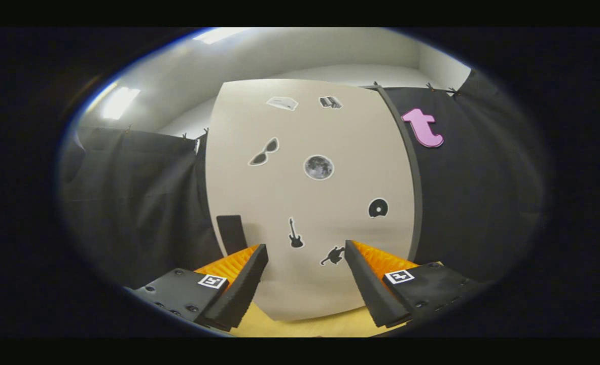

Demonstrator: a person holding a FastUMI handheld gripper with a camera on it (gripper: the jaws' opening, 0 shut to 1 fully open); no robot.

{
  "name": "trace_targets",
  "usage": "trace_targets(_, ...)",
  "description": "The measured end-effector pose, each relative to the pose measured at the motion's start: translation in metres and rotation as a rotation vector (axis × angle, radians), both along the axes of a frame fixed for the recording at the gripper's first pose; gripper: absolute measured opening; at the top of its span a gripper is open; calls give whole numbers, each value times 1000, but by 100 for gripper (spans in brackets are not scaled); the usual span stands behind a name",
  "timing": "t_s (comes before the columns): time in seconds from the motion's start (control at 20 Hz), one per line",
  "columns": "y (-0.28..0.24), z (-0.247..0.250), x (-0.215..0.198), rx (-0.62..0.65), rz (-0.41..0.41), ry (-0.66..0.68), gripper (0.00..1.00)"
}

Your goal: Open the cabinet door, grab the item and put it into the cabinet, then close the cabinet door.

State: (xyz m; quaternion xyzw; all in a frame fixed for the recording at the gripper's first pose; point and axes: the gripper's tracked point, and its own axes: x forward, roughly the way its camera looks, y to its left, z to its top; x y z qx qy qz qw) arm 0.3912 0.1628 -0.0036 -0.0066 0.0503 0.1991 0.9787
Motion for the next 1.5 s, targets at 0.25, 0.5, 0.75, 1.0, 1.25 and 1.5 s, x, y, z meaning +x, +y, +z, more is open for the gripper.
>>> trace_targets(0.25, 32, -17, 11, -29, 63, 37, 98)
trace_targets(0.5, 53, -32, 27, -41, 98, 67, 98)
trace_targets(0.75, 58, -32, 54, -49, 63, 54, 99)
trace_targets(1.0, 70, -44, 93, -80, 16, 25, 100)
trace_targets(1.25, 73, -45, 109, -122, -46, -15, 98)
trace_targets(1.5, 73, -45, 109, -124, -100, -37, 95)
